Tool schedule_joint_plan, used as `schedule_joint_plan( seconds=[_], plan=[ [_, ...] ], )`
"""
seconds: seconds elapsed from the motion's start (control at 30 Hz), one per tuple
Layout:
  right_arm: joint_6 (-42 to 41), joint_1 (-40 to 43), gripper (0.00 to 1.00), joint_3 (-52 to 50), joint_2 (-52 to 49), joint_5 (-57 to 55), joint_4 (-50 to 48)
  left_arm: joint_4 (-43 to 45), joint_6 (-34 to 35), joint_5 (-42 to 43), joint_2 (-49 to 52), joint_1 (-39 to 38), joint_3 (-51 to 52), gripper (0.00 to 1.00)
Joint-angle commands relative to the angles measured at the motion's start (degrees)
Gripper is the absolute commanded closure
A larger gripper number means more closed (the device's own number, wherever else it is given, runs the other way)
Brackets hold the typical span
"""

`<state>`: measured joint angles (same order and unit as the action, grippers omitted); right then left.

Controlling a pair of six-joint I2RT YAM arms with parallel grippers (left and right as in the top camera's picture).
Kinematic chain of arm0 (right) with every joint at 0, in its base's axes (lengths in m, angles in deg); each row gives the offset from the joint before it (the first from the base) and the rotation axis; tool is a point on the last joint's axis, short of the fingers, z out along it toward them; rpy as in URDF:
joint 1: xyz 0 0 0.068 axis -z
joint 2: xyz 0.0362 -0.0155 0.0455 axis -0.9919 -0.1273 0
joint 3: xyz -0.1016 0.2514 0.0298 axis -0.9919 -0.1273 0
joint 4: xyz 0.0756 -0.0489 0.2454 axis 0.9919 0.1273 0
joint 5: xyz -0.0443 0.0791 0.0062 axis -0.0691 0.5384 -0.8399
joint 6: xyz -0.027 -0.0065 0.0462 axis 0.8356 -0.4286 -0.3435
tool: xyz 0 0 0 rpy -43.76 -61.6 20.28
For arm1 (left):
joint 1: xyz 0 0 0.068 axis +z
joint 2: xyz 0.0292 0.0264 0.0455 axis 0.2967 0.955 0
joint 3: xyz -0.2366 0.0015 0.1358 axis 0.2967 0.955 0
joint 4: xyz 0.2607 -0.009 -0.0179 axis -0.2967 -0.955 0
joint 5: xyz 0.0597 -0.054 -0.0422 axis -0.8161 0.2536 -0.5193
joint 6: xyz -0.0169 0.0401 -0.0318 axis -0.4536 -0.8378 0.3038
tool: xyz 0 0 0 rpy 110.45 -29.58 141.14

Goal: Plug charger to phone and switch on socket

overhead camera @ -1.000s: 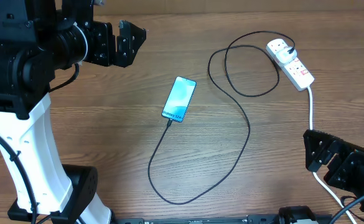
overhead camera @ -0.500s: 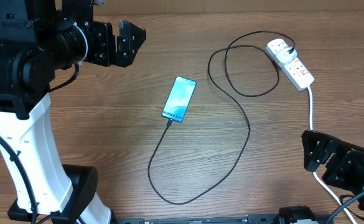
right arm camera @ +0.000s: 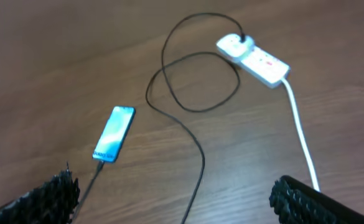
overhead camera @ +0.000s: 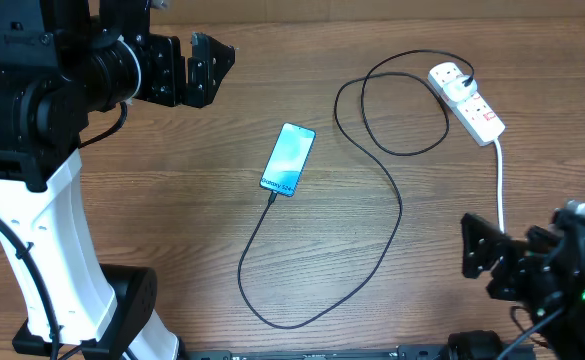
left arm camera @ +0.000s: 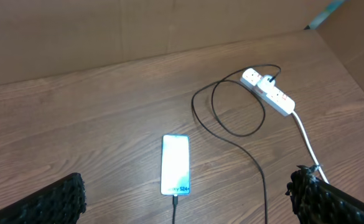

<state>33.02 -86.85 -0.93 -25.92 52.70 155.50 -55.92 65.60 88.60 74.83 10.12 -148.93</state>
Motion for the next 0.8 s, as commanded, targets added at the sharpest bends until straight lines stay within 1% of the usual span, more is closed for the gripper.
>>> schedule_joint_plan(
  seconds=[0.0,0.2,0.37,0.67,0.77],
  plan=[
    [7.67,-0.26,0.00,-9.27,5.88,5.01,-6.45,0.00,0.35,-0.37,0.61,-0.50,-0.02,0.00],
    [8.87,-0.22,0.00,-23.58,14.16,7.52,-19.15,0.00,0.35,-0.37,0.61,-0.50,-0.02,0.00],
    [14.51,-0.20,0.00,-33.79,17.86,12.52,-29.42,0.00,0.35,-0.37,0.61,-0.50,-0.02,0.00],
    [14.80,-0.22,0.00,-47.95,24.06,14.51,-46.56,0.00,0.35,-0.37,0.61,-0.50,-0.02,0.00],
    [14.80,-0.22,0.00,-51.28,26.25,15.28,-50.86,0.00,0.35,-0.37,0.61,-0.50,-0.02,0.00]
  ],
)
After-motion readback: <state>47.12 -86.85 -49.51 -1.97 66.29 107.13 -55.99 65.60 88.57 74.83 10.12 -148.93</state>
